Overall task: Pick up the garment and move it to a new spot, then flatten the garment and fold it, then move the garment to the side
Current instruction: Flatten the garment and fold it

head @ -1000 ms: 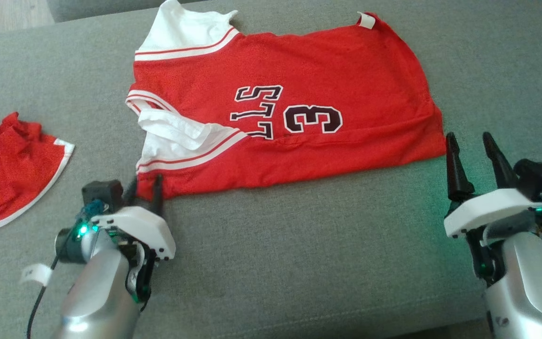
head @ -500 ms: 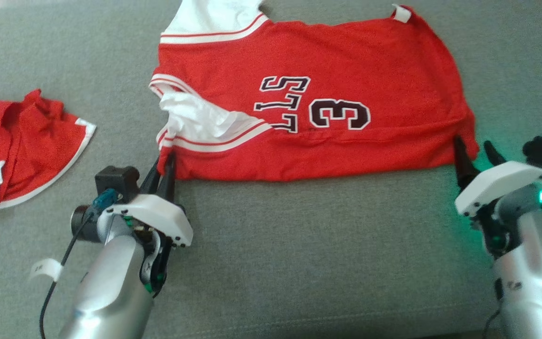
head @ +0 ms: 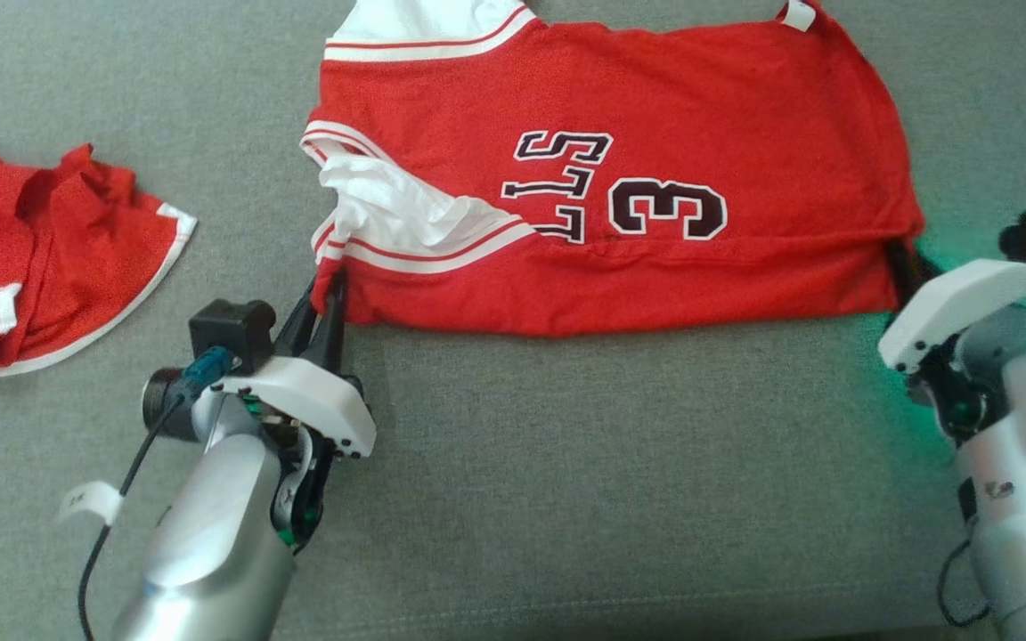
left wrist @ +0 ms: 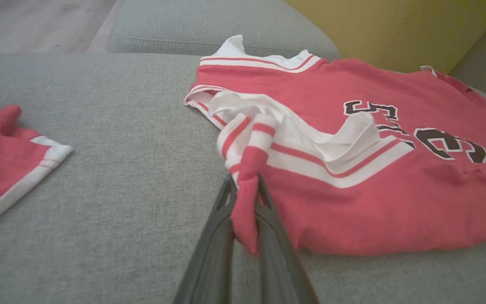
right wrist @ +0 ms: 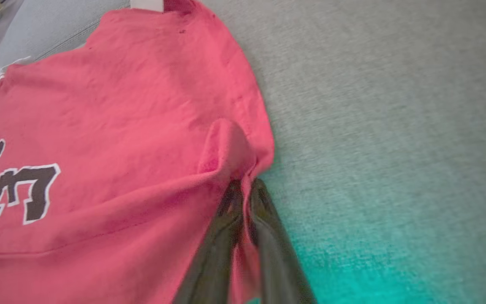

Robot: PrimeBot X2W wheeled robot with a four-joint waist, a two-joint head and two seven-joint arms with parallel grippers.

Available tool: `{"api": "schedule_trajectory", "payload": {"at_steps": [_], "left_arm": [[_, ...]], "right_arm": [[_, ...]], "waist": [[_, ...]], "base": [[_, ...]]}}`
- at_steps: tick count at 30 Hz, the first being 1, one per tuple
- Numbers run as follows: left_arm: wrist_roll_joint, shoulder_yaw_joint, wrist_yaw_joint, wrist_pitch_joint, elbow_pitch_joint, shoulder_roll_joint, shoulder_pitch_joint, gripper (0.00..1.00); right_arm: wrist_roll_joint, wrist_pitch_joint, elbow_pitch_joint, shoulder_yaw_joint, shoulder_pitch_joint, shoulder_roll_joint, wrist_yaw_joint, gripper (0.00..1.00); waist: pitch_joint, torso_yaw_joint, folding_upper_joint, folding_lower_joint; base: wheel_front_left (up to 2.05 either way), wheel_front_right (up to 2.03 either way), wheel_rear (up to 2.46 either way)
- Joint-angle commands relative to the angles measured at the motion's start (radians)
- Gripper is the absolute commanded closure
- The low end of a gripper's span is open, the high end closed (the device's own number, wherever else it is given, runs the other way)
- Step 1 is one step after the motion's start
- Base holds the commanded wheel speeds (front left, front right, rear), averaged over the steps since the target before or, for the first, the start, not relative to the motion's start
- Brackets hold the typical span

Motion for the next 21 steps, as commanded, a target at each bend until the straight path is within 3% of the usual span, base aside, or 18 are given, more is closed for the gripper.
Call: {"api": "schedule_trajectory", "payload": {"at_steps": [1, 10, 21], "left_arm": [[0.012, 0.029, 0.008, 0.000, -0.029, 0.033, -0.033, 1.00], [-0.002, 0.045, 0.019, 0.004, -0.029, 0.072, -0.004, 1.00], [-0.037, 0.057, 0.023, 0.025, -0.093, 0.107, 0.090, 1.00]], "right_arm": [[0.023, 0.014, -0.014, 0.042, 0.002, -0.006, 0.002, 1.00], [0.135, 0.053, -0.047, 0.132, 0.027, -0.064, 0.002, 1.00], [0.232, 0.202, -0.121, 0.173, 0.119, -0.148, 0.002, 1.00]], "waist": [[-0.010, -0.007, 0.0000, 0.0000], [-0.073, -0.029, 0.0000, 0.0000], [-0.142, -0.037, 0.0000, 0.0000]], "base": [[0.00, 0.00, 0.00], [0.00, 0.00, 0.00], [0.00, 0.00, 0.00]]}}
